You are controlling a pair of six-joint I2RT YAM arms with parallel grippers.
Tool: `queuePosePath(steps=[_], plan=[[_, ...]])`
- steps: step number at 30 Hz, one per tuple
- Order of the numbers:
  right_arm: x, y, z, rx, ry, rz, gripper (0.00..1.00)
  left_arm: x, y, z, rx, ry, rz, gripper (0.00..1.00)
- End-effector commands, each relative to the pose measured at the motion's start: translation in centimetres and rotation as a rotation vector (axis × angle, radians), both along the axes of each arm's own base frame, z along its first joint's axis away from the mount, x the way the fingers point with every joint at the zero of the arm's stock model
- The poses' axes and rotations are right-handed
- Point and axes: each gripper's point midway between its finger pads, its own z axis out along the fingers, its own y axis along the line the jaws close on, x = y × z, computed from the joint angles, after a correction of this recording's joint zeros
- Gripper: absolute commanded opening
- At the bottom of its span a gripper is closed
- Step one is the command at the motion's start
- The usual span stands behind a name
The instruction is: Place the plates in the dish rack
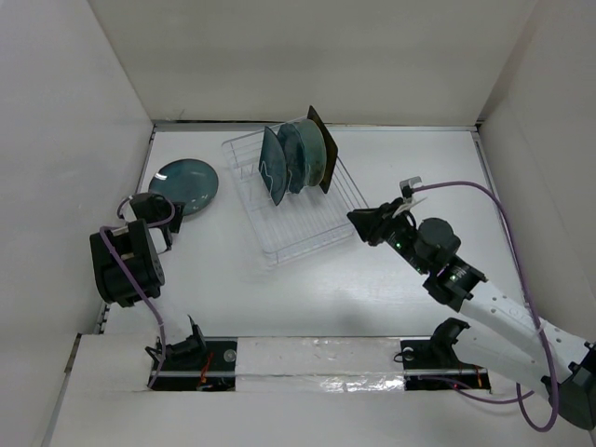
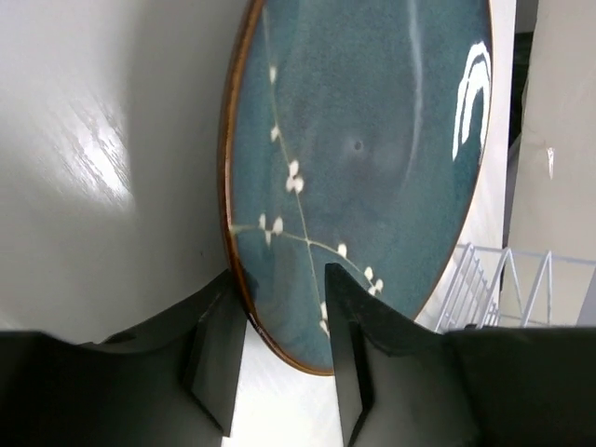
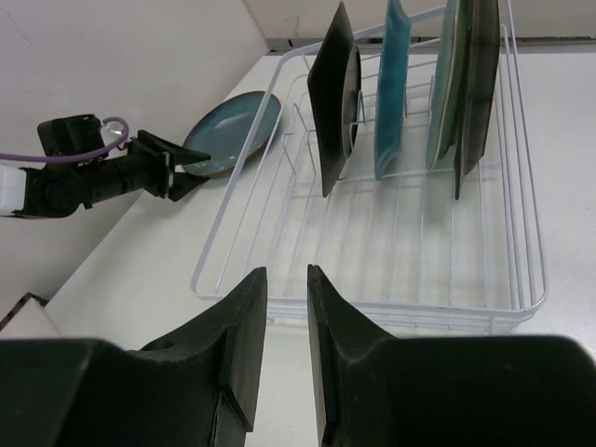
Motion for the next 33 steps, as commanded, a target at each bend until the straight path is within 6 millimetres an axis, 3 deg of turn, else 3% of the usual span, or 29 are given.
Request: queuePosePath(steps=[1, 5, 7, 9, 10, 12, 19, 24, 25, 30, 32, 33], plan=[[0.0, -0.3, 1.4, 0.028, -0.035, -0.001, 0.30, 1.6, 1.4, 1.7, 0.047, -0.047, 0.025, 0.33], [-0.1, -0.7, 1.7, 0.038, -0.039, -0.006, 0.30, 1.9, 1.8, 2.0, 0.066, -0.067, 0.032, 0.02], [-0.2, -0.8, 1.8, 0.042, -0.044, -0.009, 0.30, 1.9, 2.1, 3.3, 0.092, -0.128, 0.050, 0.00], [-0.1, -0.8, 1.6, 0.037, -0.038, -0.014, 0.30, 0.7, 2.0, 2.8, 0.089, -0.134, 0.078, 0.00], [-0.1, -0.8, 1.7, 0.039, -0.040, -0.011, 0.30, 0.7, 2.2, 4.0, 0.112, -0.170, 0.084, 0.00], [-0.2, -0.8, 1.7, 0.040, -0.042, -0.009, 0.30, 0.0, 2.2, 4.6, 0.155, -0.175, 0.077, 0.00], [-0.3, -0.3, 1.6, 0.027, -0.040, 0.018, 0.33, -1.8, 2.2, 13.1, 0.303, -0.325, 0.036, 0.00], [-0.1, 0.0, 1.5, 0.006, -0.043, 0.027, 0.51, -4.3, 1.5, 17.7, 0.356, -0.412, 0.012, 0.00], [0.0, 0.2, 1.3, 0.001, -0.040, 0.035, 0.53, -5.4, 1.2, 19.5, 0.382, -0.446, 0.020, 0.00], [0.2, 1.4, 1.1, -0.012, -0.028, 0.089, 0.58, -8.4, 0.3, 23.2, 0.438, -0.543, 0.033, 0.00], [0.4, 1.9, 1.9, -0.010, -0.032, 0.102, 0.65, -9.7, -1.2, 25.5, 0.440, -0.630, 0.002, 0.00], [0.4, 2.1, 2.0, -0.018, -0.021, 0.109, 0.74, -10.1, -2.2, 26.4, 0.434, -0.668, -0.021, 0.00]])
